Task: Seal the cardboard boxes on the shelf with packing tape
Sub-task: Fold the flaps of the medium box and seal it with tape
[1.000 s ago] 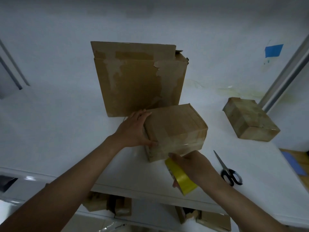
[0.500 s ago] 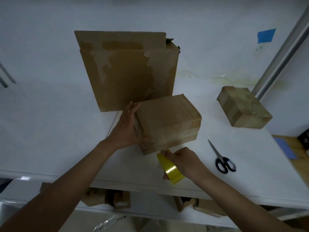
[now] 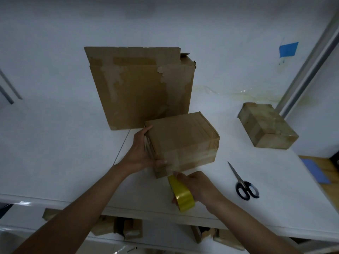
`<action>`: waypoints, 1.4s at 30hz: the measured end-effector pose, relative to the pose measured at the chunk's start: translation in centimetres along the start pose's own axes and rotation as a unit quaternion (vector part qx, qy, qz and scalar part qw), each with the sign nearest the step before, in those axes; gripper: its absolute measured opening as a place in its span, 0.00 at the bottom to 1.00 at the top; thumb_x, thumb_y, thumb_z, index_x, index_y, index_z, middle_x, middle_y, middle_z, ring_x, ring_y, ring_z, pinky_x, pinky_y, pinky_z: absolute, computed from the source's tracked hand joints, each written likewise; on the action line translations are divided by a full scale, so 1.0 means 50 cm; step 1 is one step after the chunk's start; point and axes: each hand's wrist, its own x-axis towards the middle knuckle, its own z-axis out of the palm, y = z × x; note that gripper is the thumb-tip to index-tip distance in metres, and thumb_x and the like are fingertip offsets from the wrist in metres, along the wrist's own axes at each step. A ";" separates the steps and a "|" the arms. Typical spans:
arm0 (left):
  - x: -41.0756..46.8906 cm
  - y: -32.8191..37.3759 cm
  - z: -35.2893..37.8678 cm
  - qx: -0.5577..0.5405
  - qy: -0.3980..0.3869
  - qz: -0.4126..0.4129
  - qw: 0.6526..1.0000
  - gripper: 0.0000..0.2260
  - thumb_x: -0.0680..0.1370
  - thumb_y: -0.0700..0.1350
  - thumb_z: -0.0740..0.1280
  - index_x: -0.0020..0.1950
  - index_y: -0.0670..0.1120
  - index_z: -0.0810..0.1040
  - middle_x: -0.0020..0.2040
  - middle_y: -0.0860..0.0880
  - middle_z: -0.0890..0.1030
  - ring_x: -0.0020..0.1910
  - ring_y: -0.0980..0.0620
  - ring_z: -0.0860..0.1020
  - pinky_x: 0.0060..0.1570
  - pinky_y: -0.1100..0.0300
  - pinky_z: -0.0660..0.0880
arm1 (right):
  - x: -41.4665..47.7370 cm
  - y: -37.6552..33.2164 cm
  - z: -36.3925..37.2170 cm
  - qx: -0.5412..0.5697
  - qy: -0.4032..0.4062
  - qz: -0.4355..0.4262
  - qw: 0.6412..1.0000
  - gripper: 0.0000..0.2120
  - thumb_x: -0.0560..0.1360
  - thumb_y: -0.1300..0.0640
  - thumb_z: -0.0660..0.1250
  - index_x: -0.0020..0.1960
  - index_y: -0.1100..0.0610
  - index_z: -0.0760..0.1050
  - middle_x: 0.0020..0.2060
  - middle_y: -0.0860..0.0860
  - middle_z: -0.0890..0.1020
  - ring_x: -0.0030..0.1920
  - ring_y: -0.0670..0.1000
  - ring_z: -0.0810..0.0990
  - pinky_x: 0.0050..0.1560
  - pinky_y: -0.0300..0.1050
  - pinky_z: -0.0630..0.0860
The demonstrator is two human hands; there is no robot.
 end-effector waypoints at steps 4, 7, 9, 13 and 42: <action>0.004 0.008 -0.004 -0.010 0.006 -0.006 1.000 0.60 0.53 0.65 0.80 0.78 0.56 0.53 0.74 0.55 0.58 0.72 0.55 0.61 0.70 0.56 0.65 | -0.001 0.000 -0.002 -0.012 0.020 -0.026 0.999 0.26 0.71 0.35 0.66 0.52 0.58 0.79 0.42 0.54 0.86 0.42 0.54 0.86 0.53 0.54 0.81; 0.014 0.020 -0.007 -0.041 0.009 -0.031 0.999 0.59 0.51 0.69 0.80 0.77 0.60 0.55 0.73 0.54 0.60 0.71 0.51 0.63 0.68 0.51 0.69 | -0.016 -0.023 -0.014 0.013 0.022 -0.048 0.999 0.21 0.75 0.40 0.66 0.52 0.58 0.77 0.38 0.55 0.86 0.38 0.55 0.86 0.50 0.53 0.82; 0.022 0.030 -0.009 -0.065 0.007 -0.051 0.997 0.59 0.49 0.71 0.79 0.75 0.61 0.57 0.73 0.53 0.63 0.69 0.50 0.67 0.65 0.49 0.73 | -0.025 -0.040 -0.028 0.028 0.031 -0.049 0.998 0.18 0.78 0.44 0.64 0.47 0.60 0.76 0.29 0.51 0.84 0.30 0.48 0.84 0.37 0.39 0.81; 0.033 0.075 -0.017 -0.156 -0.008 -0.094 0.983 0.52 0.50 0.65 0.79 0.71 0.57 0.62 0.64 0.51 0.72 0.55 0.58 0.75 0.46 0.65 0.77 | -0.047 -0.087 -0.048 0.020 0.068 -0.082 0.994 0.18 0.80 0.46 0.61 0.39 0.58 0.73 0.21 0.43 0.77 0.19 0.39 0.75 0.21 0.27 0.65; 0.108 0.097 -0.092 0.188 -0.067 -0.026 0.980 0.71 0.49 0.85 0.59 0.82 0.47 0.41 0.81 0.55 0.44 0.80 0.56 0.45 0.77 0.58 0.49 | 0.148 -0.193 -0.051 -0.028 0.184 -0.262 0.947 0.15 0.72 0.44 0.71 0.38 0.54 0.73 0.30 0.49 0.75 0.32 0.46 0.73 0.34 0.40 0.67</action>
